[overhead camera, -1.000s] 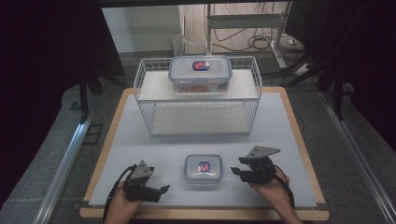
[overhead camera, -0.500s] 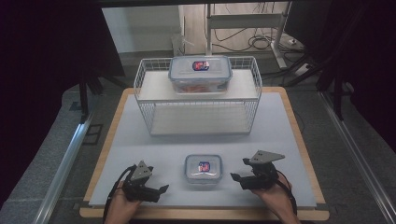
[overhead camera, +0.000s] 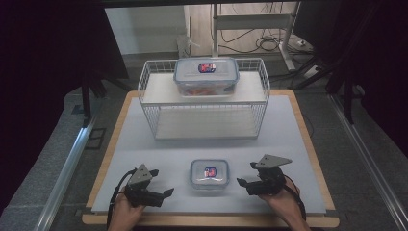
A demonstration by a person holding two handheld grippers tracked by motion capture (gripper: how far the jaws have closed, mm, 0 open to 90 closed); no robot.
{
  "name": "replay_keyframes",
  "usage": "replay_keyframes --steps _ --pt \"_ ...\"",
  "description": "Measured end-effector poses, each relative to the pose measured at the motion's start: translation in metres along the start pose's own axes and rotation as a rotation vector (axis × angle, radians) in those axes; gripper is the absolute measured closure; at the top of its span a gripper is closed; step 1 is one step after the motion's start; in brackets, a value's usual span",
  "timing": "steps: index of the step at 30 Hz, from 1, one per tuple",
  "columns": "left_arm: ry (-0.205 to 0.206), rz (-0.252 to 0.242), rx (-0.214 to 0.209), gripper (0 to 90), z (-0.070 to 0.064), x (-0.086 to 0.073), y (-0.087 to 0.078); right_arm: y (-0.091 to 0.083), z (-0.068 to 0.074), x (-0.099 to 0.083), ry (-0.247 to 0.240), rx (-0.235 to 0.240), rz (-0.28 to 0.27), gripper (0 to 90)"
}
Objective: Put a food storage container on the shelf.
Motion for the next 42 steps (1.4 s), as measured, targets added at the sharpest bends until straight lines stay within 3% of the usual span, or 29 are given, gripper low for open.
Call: replay_keyframes --steps 4,12,19,29,34,38,41,42 --pt "-0.008 0.024 0.007 8.0 0.0 0.004 0.0 0.0 0.002 0.002 -0.01 -0.003 0.005 18.6" --pt "0.041 0.063 0.012 4.7 -0.006 0.023 0.007 0.004 0.002 0.005 0.03 0.026 0.038 9.9" --pt "0.048 0.054 -0.063 3.1 -0.011 0.042 0.026 0.008 0.008 0.012 0.033 0.069 0.059 7.4" --pt "0.053 0.151 -0.17 0.8 -0.022 0.052 0.061 0.034 0.02 0.02 0.05 0.173 0.089 7.5" --pt "0.024 0.165 -0.238 0.4 -0.026 0.057 0.073 0.046 0.018 0.022 0.087 0.215 0.102 7.2" --pt "0.007 0.177 -0.295 1.6 -0.03 0.057 0.08 0.055 0.017 0.022 0.133 0.282 0.117 7.2" --pt "0.001 0.187 -0.296 1.4 -0.031 0.056 0.081 0.058 0.019 0.021 0.136 0.306 0.134 8.9" --pt "-0.018 0.182 -0.301 1.9 -0.031 0.057 0.08 0.058 0.019 0.02 0.136 0.314 0.137 10.9"
Point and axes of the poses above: each handheld gripper's, and its own axes: y roughly forward along the jaws, x roughly out of its top, z roughly to its left, the point moved 4 cm from there along y, roughly forward along the jaws, and after that the axes turned 2 degrees about x, right-handed, at the moved point
